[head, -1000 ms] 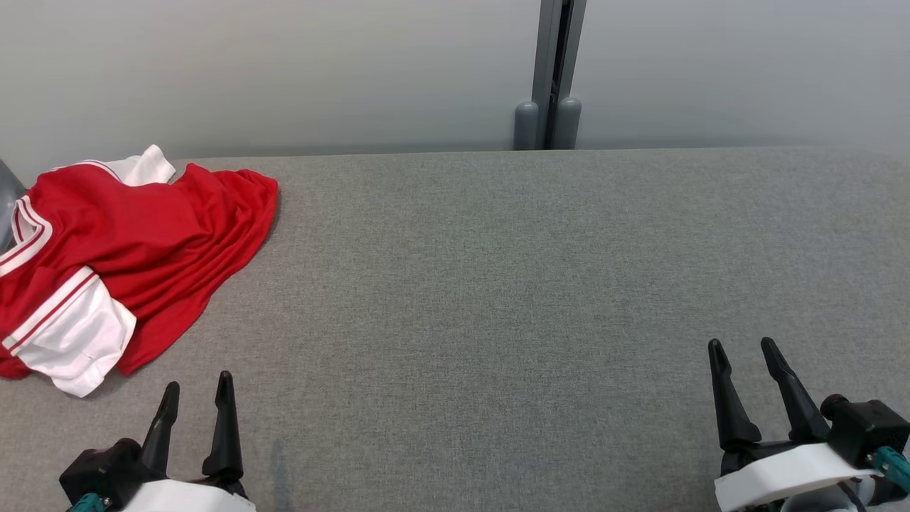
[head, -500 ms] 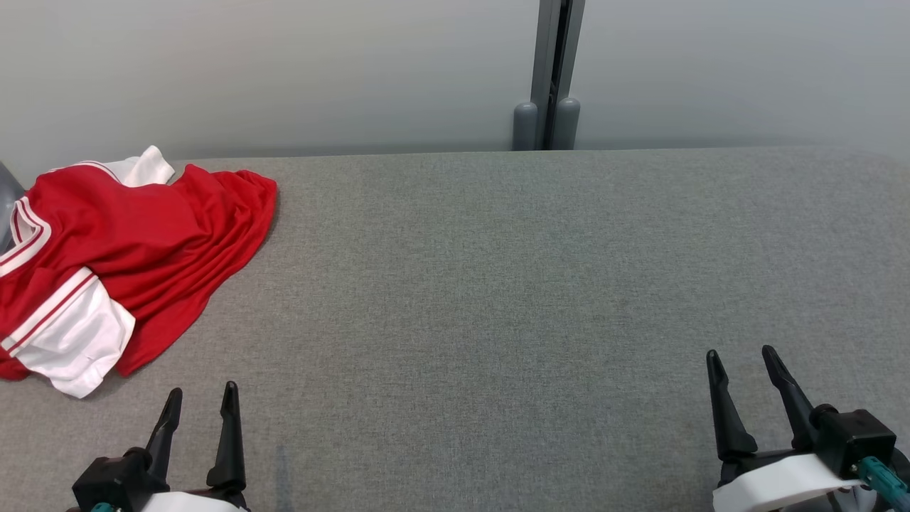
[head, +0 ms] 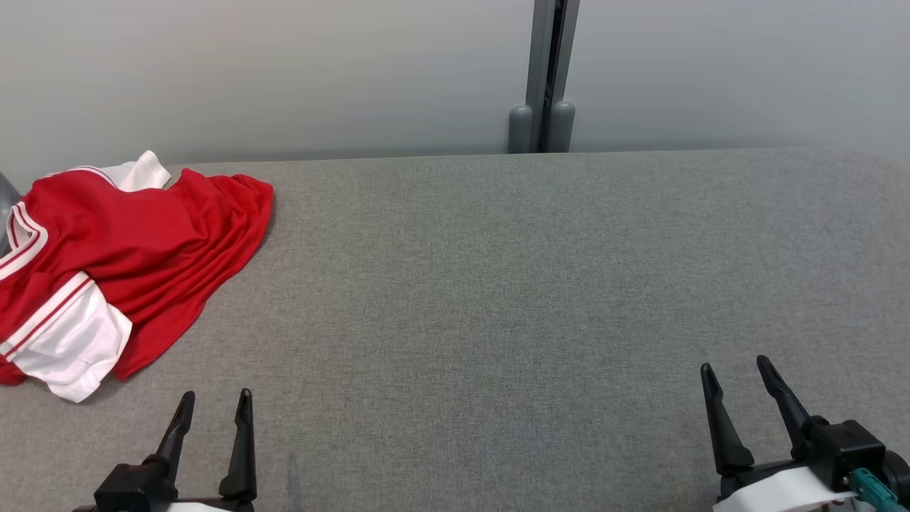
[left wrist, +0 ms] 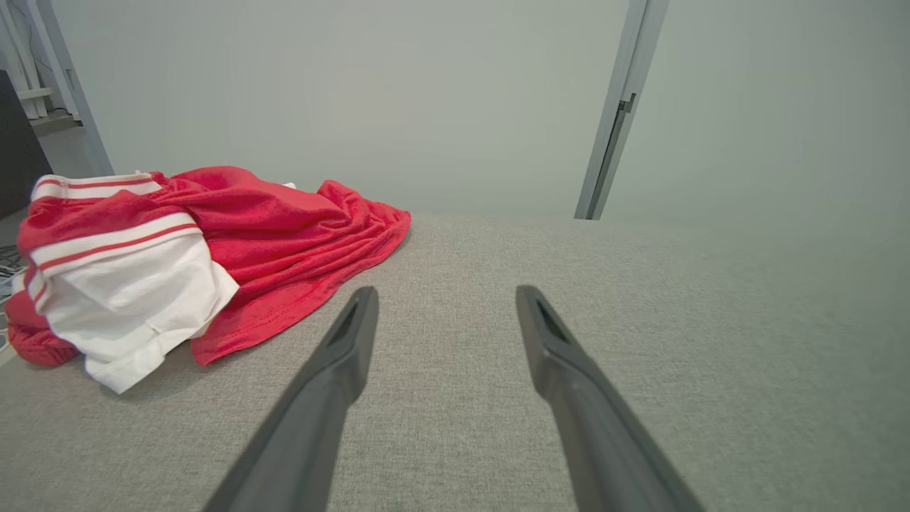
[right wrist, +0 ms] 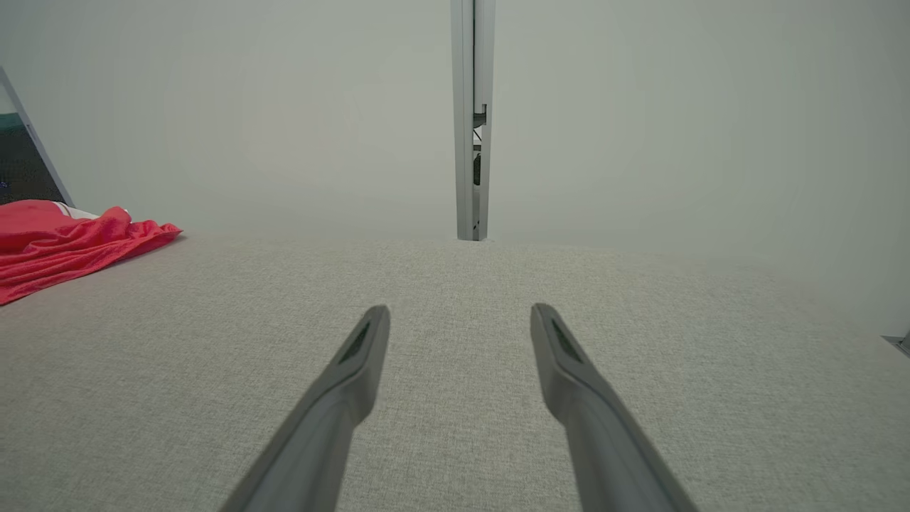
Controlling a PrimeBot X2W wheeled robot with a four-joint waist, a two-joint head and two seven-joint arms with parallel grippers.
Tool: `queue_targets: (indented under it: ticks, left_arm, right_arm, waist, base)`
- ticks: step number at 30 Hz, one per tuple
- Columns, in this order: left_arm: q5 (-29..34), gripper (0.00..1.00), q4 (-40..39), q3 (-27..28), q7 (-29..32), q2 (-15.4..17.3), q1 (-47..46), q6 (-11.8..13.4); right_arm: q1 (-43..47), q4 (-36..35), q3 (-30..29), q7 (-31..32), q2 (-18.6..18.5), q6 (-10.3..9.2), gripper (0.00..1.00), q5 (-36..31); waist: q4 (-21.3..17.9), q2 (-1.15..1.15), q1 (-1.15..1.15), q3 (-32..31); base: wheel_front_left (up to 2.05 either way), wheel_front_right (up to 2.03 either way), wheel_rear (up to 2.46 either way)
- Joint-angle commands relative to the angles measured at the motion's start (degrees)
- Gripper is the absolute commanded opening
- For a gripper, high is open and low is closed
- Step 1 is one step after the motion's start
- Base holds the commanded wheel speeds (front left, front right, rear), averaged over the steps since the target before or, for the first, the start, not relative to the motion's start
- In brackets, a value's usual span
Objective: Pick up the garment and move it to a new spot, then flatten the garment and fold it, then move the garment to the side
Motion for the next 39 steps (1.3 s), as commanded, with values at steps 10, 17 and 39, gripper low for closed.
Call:
queue_targets:
  ticks: [10,17,39]
  left_arm:
    - [5.3,1.00,0.4,0.4,-1.3,0.1,0.7,-0.8]
    - [6.3,1.00,0.7,1.0,-1.6,0.0,1.2,-1.0]
    - [6.2,1.00,1.1,1.4,-1.6,-0.2,0.8,-1.3]
  right_arm:
    - [1.0,-0.4,-1.8,-0.5,0.9,0.12,1.00,-5.7]
    - [1.1,-0.7,-3.0,-0.5,1.0,0.11,1.00,-5.4]
    - [1.5,-0.8,-4.1,-0.5,1.0,0.12,1.00,-3.6]
  waist:
    - [0.2,0.00,0.00,-0.4]
    - [0.3,0.00,0.00,-0.6]
    - [1.2,0.00,0.00,-0.8]
  base:
    - [0.00,0.00,0.00]
    - [0.00,0.00,0.00]
    - [0.00,0.00,0.00]
